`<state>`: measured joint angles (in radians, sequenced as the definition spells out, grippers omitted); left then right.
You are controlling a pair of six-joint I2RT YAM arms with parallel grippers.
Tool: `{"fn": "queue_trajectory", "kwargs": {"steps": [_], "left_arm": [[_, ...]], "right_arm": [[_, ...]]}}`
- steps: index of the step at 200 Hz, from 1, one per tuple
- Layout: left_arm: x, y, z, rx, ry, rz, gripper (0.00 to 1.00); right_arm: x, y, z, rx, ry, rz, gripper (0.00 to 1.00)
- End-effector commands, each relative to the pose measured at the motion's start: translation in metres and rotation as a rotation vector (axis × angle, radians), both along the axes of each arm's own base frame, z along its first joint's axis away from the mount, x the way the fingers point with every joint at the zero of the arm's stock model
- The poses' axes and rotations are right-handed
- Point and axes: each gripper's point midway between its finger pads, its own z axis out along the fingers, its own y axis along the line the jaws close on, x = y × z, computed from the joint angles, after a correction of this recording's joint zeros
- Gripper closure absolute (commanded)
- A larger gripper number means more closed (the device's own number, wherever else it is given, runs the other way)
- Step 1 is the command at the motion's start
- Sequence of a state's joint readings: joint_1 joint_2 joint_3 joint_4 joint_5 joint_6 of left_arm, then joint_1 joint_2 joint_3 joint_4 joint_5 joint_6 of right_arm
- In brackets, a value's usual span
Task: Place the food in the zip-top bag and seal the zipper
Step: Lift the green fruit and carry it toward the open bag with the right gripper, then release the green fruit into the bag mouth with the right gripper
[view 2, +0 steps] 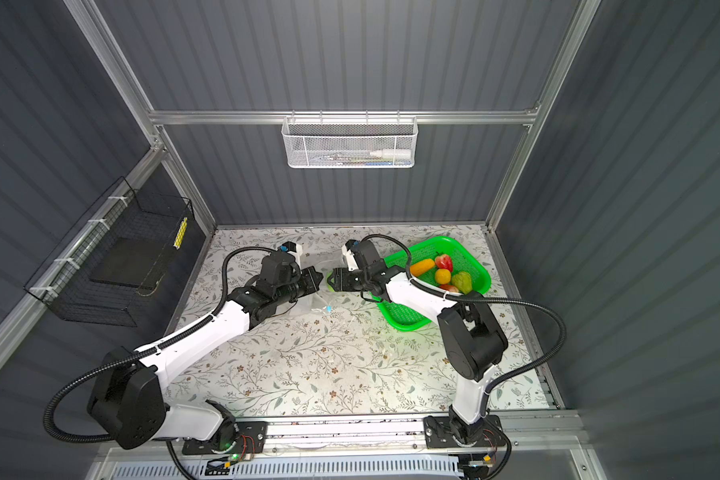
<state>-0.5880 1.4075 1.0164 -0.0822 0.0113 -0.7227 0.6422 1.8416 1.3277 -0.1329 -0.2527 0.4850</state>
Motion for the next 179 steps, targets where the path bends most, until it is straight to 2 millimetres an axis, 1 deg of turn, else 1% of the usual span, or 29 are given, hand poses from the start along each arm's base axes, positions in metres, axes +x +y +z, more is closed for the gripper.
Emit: {"fn": "queue_trajectory", "kwargs": {"steps": [1,19,39,73,91,100,109,131,159,179], "left_arm": [[0.006,0.001,0.008,-0.001,-0.015,0.011,1.00],[0.006,0.002,0.005,0.003,-0.011,0.016,1.00],[0.005,0.003,-0.001,0.011,0.002,0.021,1.00],[0.004,0.005,-0.009,0.018,0.018,0.027,1.00],[0.004,0.006,-0.010,0.021,0.018,0.031,1.00],[0.005,0.006,-0.011,0.023,0.019,0.034,1.00],[0.004,0.007,-0.013,0.027,0.021,0.036,1.00],[0.004,0.009,-0.017,0.033,0.028,0.042,1.00],[0.002,0.010,-0.020,0.035,0.033,0.044,1.00],[0.002,0.011,-0.019,0.034,0.030,0.049,1.00]], "right_arm": [[0.001,-0.002,-0.009,-0.096,-0.011,0.000,0.42],[-0.002,0.002,-0.017,-0.113,0.003,0.011,0.40],[-0.004,0.003,-0.022,-0.122,0.012,0.016,0.35],[-0.006,0.006,-0.014,-0.103,0.006,0.028,0.29],[-0.007,0.009,-0.003,-0.078,-0.004,0.040,0.26],[-0.010,0.013,0.004,-0.056,-0.007,0.055,0.22],[-0.010,0.014,0.013,-0.034,-0.016,0.060,0.19],[-0.013,0.016,0.036,0.017,-0.043,0.073,0.15],[-0.013,0.009,0.062,0.064,-0.078,0.063,0.13],[-0.012,-0.003,0.079,0.081,-0.102,0.043,0.13]]}}
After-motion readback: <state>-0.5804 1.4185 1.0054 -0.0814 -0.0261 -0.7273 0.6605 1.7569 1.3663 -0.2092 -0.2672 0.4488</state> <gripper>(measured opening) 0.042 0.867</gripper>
